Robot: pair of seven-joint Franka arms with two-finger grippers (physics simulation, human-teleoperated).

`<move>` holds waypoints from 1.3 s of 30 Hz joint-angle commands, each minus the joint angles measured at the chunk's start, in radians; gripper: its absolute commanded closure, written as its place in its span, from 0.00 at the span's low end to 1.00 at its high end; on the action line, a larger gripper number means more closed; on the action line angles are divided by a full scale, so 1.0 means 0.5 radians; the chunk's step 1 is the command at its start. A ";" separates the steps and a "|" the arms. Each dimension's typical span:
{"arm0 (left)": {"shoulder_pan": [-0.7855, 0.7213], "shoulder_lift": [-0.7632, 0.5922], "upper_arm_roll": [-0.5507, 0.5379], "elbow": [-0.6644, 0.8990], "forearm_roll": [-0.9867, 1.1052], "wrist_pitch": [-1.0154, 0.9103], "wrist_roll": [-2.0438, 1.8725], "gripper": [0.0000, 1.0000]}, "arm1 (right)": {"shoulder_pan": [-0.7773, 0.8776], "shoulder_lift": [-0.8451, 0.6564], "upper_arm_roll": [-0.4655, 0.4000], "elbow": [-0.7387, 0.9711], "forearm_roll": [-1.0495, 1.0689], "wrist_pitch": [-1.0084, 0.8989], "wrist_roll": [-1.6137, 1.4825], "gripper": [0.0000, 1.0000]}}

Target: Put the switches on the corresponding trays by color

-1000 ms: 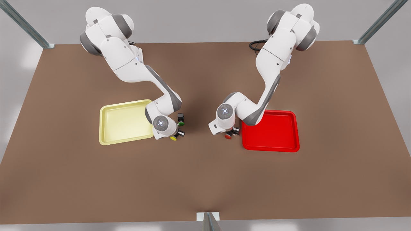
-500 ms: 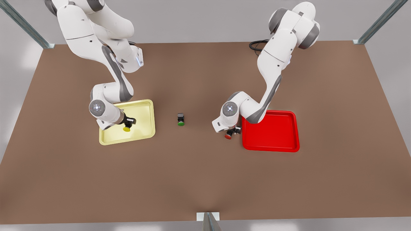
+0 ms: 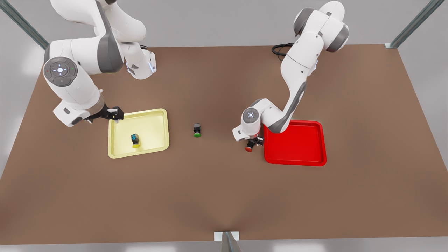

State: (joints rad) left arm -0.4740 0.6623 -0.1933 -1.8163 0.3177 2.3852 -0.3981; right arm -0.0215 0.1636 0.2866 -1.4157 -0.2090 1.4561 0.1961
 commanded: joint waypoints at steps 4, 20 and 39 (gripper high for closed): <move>0.000 0.004 0.000 -0.031 0.027 0.056 -0.004 0.02 | 0.006 0.023 0.016 -0.003 -0.002 0.008 0.010 0.00; 0.015 -0.002 -0.015 -0.043 0.027 0.062 -0.041 0.54 | -0.015 0.029 0.019 -0.019 0.010 -0.001 0.007 0.00; 1.660 -0.634 -1.230 -0.653 0.012 -0.261 0.131 0.52 | -0.018 0.029 0.019 -0.016 0.010 -0.016 0.007 0.00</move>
State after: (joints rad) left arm 0.3735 0.3494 -0.8087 -2.1684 0.4133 2.2828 -0.3379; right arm -0.0294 0.1780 0.2959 -1.4239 -0.2041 1.4481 0.1994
